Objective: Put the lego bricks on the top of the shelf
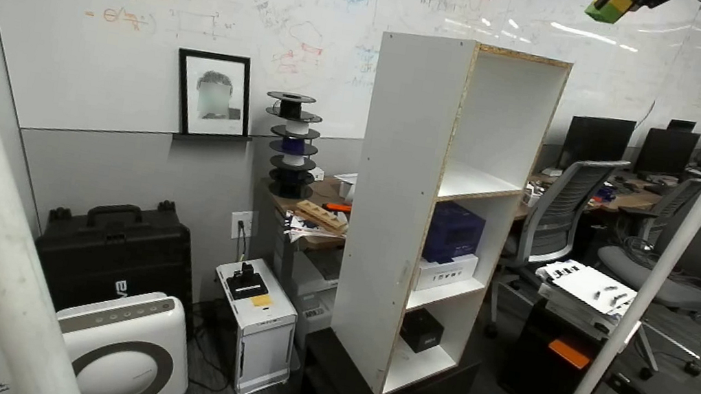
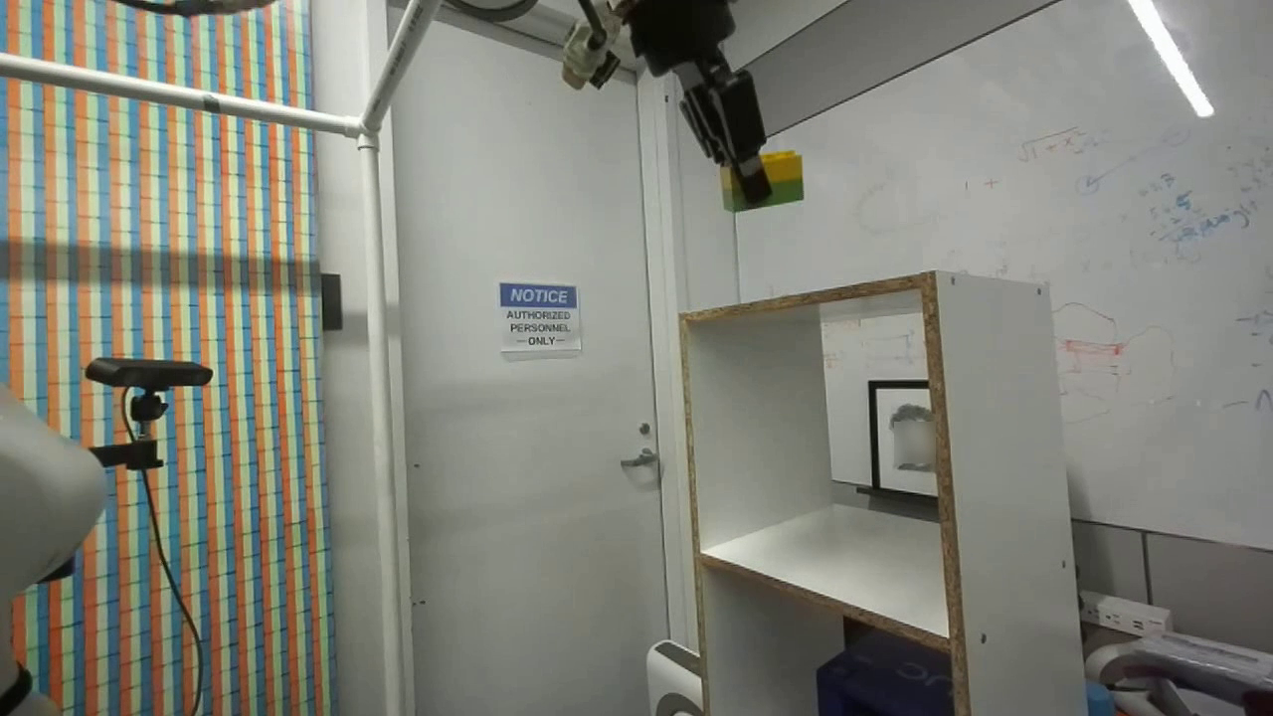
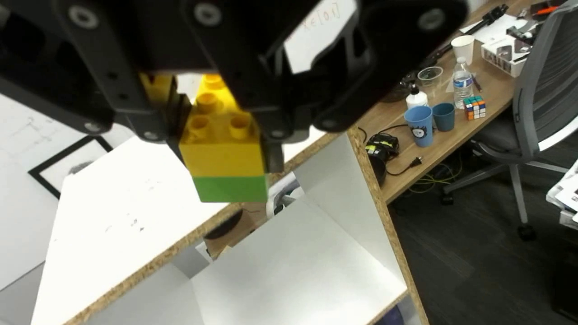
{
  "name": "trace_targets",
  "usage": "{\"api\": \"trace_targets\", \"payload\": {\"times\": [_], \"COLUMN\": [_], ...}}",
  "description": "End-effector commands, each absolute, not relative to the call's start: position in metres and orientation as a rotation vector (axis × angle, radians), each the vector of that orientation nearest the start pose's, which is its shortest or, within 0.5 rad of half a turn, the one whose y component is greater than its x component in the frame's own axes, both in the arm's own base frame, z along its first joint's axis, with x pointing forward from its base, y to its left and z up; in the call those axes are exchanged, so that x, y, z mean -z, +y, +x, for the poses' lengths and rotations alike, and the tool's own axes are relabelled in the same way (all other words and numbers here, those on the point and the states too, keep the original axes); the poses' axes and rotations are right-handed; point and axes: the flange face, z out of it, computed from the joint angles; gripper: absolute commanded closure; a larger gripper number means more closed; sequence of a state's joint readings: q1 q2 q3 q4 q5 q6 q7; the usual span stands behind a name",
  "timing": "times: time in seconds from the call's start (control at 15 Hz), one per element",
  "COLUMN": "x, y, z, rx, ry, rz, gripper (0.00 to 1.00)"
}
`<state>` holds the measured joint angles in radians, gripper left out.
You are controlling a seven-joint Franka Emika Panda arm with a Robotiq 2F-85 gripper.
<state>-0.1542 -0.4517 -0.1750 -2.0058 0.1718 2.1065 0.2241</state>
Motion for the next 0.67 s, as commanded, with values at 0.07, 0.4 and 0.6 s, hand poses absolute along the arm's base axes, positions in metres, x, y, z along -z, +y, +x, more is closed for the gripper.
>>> {"api": "trace_targets", "payload": {"times": [0.07,0.4,0.6], "x": [-0.699,-0.663,-0.653], "y": [-0.162,-0.149,-0.134], "z": [0.507,0.583,0.609], "rx": [0.736,0.638,0.584], "ry": [0.978,1.095,1.146], "rz": [-2.637,-2.645,-2.659], "gripper": [0.83,0.83,0.41]}}
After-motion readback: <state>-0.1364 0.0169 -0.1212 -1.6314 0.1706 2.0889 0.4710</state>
